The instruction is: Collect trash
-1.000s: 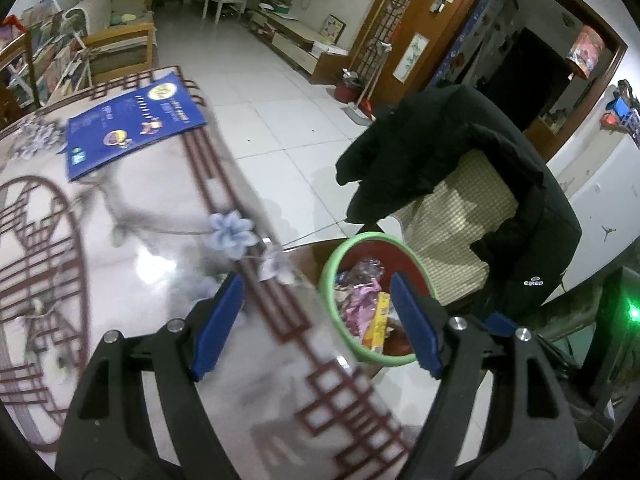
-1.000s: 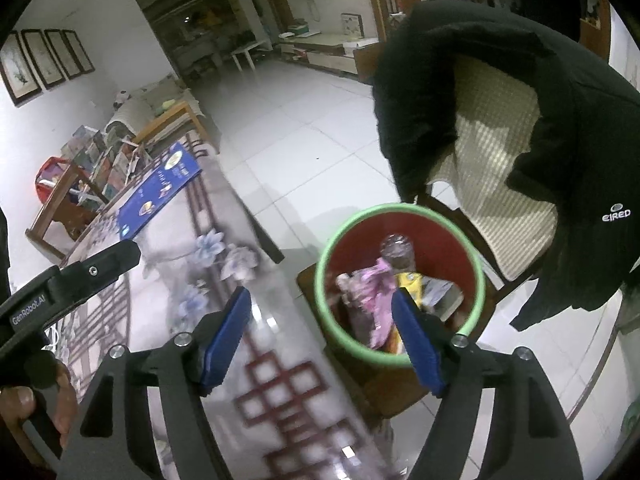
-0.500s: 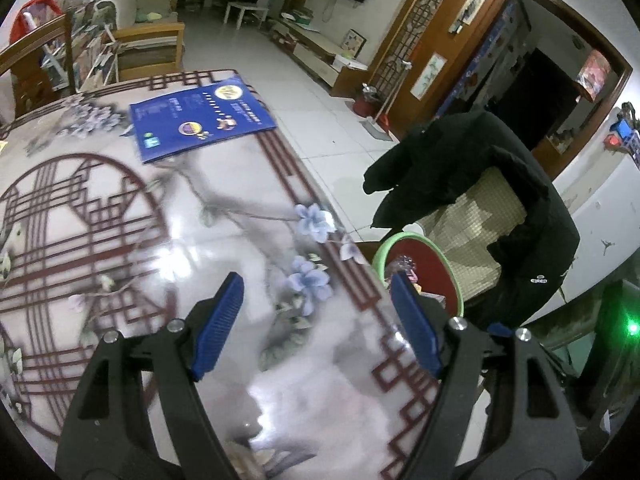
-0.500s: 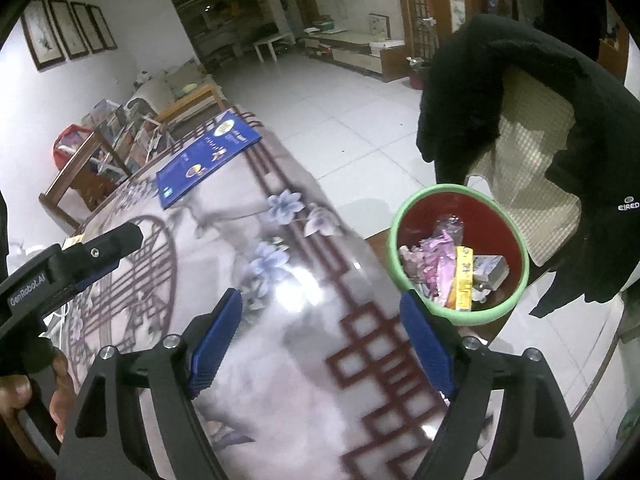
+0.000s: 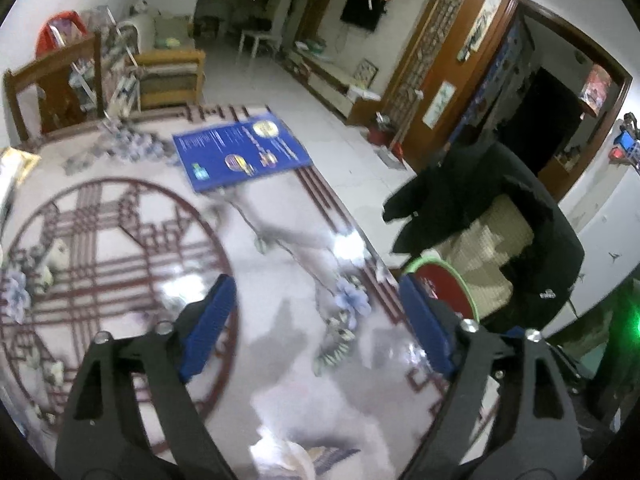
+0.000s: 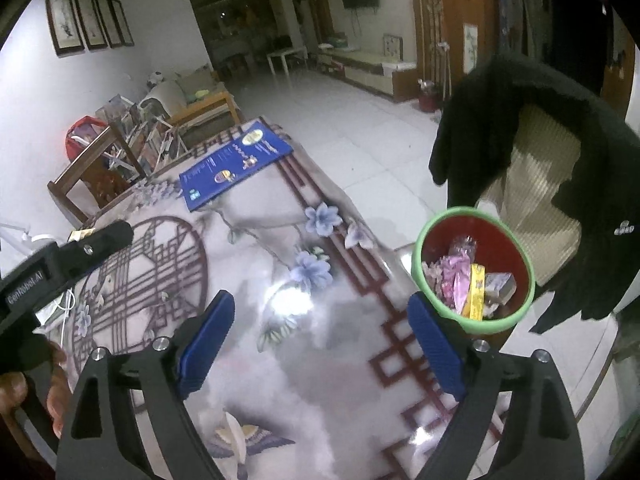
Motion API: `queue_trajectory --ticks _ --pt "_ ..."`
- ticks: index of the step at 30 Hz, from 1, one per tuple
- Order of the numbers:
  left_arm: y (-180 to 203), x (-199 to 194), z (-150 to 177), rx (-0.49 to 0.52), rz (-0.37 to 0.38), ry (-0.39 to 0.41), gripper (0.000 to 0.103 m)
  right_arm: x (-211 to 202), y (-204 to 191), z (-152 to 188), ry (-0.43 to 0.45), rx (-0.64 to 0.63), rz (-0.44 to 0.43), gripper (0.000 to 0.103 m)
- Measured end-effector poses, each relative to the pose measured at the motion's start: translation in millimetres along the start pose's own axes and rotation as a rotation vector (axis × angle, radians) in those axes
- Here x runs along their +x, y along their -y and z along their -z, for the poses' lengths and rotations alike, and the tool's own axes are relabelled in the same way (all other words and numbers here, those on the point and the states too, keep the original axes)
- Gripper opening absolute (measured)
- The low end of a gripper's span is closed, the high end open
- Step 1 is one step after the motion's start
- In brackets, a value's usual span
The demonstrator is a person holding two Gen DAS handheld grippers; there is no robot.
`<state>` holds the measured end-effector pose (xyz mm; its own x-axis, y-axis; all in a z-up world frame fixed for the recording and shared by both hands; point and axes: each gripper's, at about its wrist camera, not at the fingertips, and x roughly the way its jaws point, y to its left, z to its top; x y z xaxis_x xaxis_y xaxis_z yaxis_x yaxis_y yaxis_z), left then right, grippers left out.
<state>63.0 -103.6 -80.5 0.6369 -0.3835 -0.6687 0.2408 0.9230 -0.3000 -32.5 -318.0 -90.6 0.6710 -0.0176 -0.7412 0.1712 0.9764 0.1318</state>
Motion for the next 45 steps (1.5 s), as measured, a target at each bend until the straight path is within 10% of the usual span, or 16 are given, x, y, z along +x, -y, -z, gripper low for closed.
queue_trajectory --ticks 15,45 --pt "13 -111 -41 0.104 -0.161 0.382 0.098 -61 -39 -21 0.315 -0.068 0.073 0.096" --pt "9 -139 -42 0.069 -0.127 0.426 0.098 -69 -48 -17 0.349 -0.095 0.064 0.096"
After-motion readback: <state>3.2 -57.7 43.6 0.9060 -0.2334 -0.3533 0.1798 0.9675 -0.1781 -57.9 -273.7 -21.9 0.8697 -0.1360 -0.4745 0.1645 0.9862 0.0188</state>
